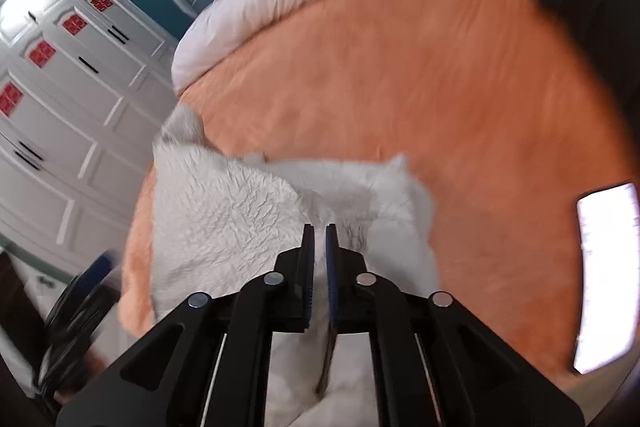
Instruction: Fold large clothes
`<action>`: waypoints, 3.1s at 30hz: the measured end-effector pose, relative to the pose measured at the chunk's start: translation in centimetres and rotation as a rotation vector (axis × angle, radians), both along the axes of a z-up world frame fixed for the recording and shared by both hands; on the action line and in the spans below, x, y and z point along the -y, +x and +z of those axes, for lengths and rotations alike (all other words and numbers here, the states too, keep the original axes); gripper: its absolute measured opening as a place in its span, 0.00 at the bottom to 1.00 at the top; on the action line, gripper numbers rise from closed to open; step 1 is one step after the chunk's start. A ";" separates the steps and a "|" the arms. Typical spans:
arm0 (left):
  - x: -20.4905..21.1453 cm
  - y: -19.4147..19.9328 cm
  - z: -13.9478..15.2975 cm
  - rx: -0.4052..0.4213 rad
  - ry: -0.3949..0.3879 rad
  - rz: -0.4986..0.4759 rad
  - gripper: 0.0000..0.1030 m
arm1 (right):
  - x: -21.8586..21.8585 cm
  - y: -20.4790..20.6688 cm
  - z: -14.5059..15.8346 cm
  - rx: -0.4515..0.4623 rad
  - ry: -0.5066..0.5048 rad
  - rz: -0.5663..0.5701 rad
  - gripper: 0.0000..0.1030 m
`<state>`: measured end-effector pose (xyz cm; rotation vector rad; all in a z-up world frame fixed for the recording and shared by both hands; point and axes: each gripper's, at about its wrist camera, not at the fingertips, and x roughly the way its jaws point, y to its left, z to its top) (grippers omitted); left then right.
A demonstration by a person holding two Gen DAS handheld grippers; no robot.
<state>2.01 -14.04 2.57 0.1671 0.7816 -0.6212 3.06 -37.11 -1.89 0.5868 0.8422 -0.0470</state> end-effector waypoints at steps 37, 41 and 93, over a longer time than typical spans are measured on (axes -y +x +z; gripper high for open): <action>10.1 2.9 -11.6 0.153 0.207 0.080 0.90 | -2.0 -3.7 -10.9 -0.064 -0.030 -0.094 0.08; 7.1 2.3 -7.9 0.067 0.122 0.044 0.88 | -0.8 -5.8 -6.0 -0.036 -0.001 -0.140 0.17; -8.0 3.0 -7.4 -0.438 -0.153 0.308 0.91 | 1.9 -9.9 -5.4 -0.131 0.021 -0.225 0.70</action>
